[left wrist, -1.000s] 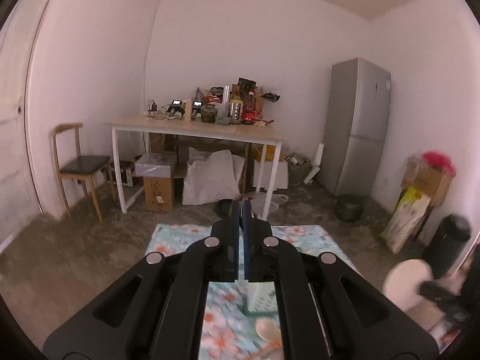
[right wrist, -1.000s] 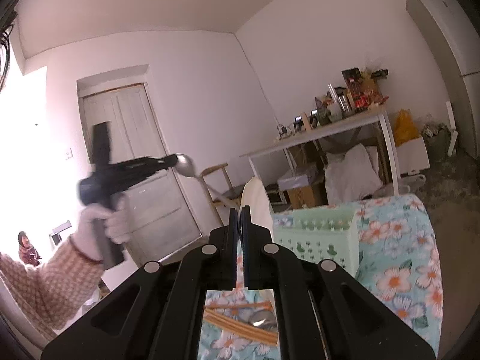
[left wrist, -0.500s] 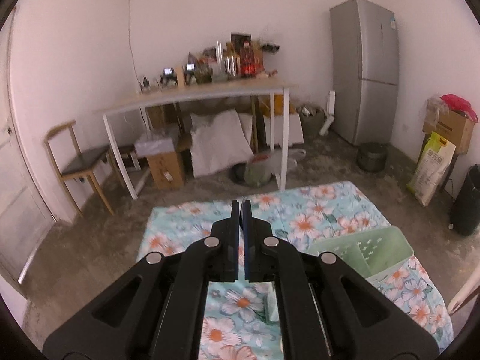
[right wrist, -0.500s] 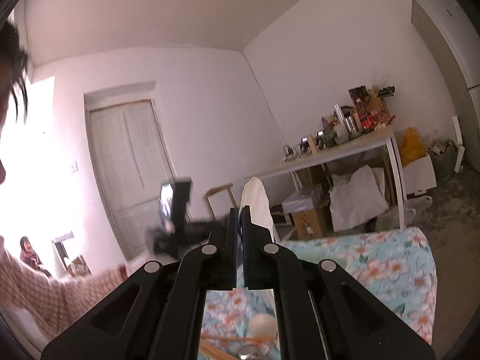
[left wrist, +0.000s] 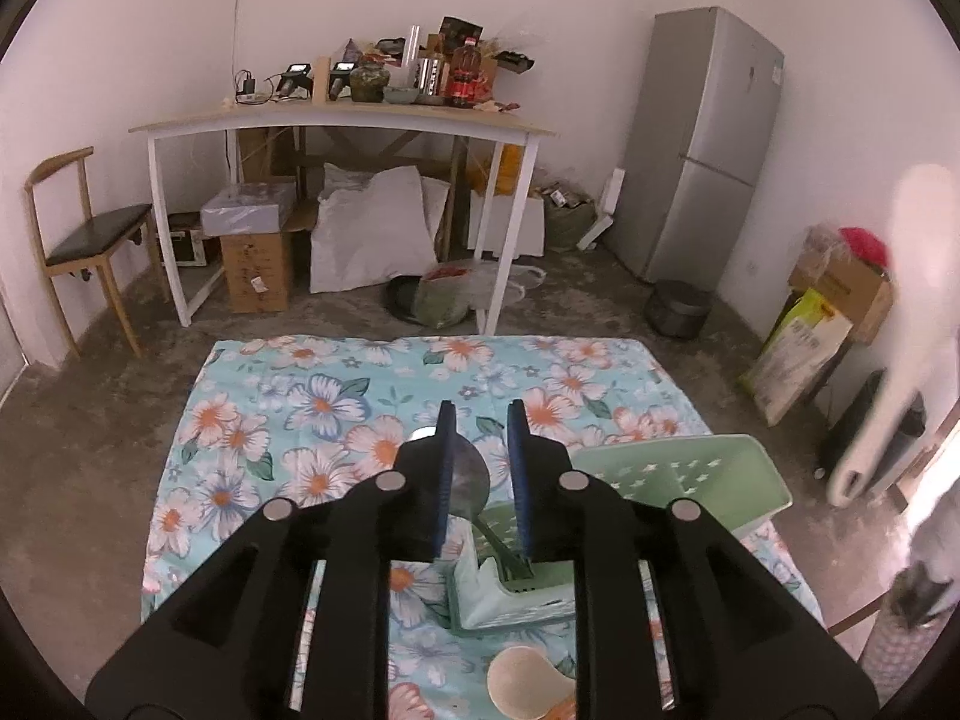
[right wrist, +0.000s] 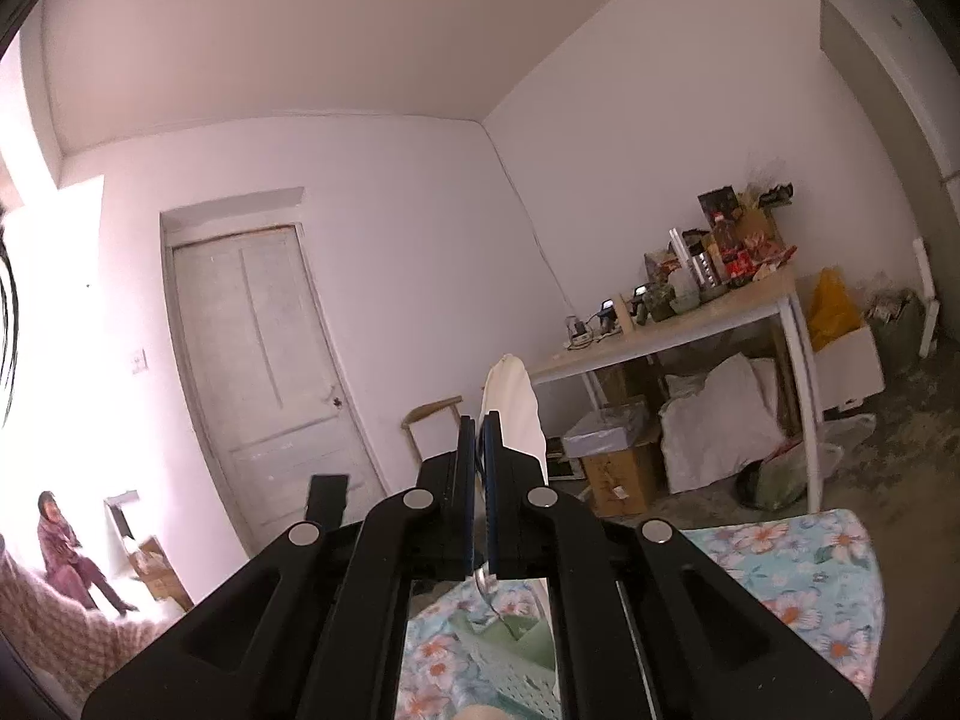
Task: Organize utensils
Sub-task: 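Lift the metal spoon with the left tool toward the holder while the right tool raises the paddle, then open the left tool to drop the spoon into the holder while the right tool releases the paddle there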
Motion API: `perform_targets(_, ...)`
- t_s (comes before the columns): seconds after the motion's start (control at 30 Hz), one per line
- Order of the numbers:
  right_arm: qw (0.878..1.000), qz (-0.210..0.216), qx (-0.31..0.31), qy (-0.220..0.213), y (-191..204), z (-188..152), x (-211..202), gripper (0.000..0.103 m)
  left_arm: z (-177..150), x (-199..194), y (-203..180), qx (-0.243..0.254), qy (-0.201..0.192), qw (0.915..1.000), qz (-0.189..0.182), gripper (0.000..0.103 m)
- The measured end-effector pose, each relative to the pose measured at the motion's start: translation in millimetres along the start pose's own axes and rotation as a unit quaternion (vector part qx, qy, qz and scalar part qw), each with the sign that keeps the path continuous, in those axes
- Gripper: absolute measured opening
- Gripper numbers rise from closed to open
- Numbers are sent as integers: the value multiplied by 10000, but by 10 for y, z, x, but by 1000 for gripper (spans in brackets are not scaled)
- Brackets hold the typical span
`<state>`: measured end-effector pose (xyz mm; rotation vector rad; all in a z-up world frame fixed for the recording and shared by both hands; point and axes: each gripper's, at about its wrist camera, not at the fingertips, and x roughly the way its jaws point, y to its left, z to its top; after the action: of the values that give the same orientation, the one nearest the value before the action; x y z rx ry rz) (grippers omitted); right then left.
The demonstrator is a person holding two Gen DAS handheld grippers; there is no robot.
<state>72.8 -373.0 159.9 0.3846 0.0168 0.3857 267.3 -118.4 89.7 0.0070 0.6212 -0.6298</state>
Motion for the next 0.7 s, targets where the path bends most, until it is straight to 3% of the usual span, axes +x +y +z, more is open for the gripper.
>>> perform_targets(0.13, 10000, 35, -57, 51, -92, -75, 182, 3, -11, -143, 110, -253, -268, 9992, -119, 29)
perform_targets(0.27, 9995, 140, -196, 208, -242, -242, 398, 3, -52, -316, 243, -532, -627, 9966, -91, 56)
perform_targets(0.37, 9985, 76, -273, 477, -338, -397, 517, 3, -137, -446, 334, -648, -849, 9943, 45, 67)
perform_targets(0.57, 9922, -145, -351, 1187, -426, -705, 577, 3, -382, -558, 468, -832, -880, 9924, 202, 78)
perform_targets(0.7, 9896, -360, -345, 1347, -409, -734, 476, 5, -569, -633, 522, -967, -802, 9917, 259, 81)
